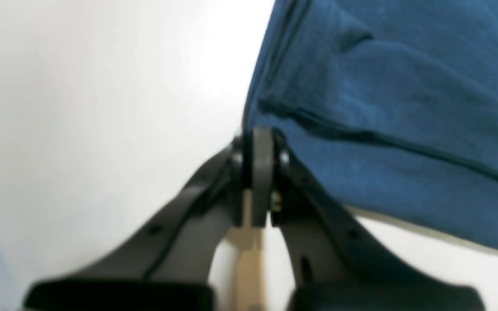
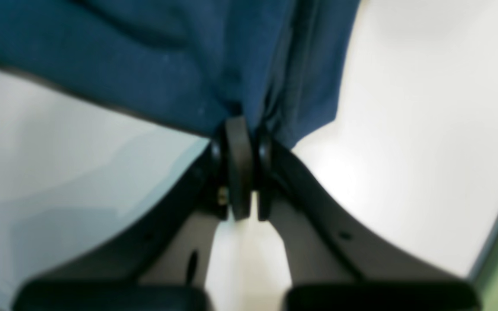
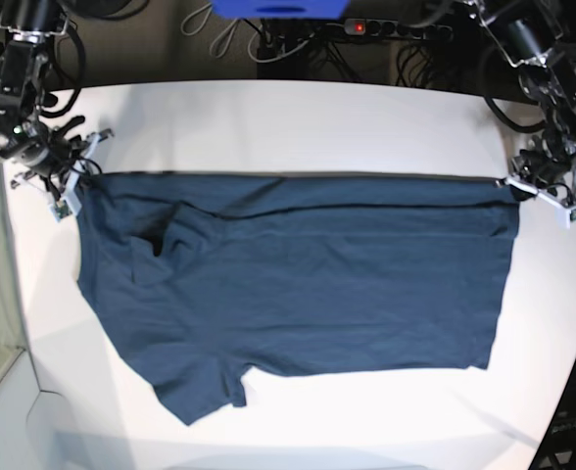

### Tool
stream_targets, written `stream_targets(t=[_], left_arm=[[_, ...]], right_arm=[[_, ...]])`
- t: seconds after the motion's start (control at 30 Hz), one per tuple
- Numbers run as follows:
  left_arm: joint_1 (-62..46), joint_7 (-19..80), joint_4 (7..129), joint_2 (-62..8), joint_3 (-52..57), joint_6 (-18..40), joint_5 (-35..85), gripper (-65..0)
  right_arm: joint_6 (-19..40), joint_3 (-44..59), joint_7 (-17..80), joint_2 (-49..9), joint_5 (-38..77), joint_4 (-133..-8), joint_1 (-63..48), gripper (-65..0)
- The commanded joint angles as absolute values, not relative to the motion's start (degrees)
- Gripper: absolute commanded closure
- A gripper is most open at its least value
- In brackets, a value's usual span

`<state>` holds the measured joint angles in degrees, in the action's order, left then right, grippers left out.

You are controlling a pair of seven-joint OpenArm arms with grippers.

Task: Layout the t-shirt on the table in an organized manner, then fold the t-shirt properly
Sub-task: 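Drag the folded edge away from the hem with both grippers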

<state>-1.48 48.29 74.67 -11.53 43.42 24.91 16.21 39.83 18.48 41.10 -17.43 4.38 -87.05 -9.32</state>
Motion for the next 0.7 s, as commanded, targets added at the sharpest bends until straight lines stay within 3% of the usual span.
stream_targets(t=[0.0, 0.37, 0.67], left_arm=[[-2.07, 50.77, 76.18, -12.0, 43.56, 24.48, 14.73, -0.2], [-3.82, 58.86, 90.95, -14.02, 43.56, 24.22, 23.25, -0.2], [4.7, 62.02, 91.47, -14.73, 43.21, 24.04, 21.23, -0.2]], right_arm=[[40.0, 18.77, 42.68, -18.07, 3.3, -88.84, -9.54, 0.0], [40.0, 18.33, 49.01, -21.41, 3.3, -101.41, -10.24, 0.0], [40.0, 15.87, 51.12, -24.57, 3.21, -101.85, -3.91, 0.0]])
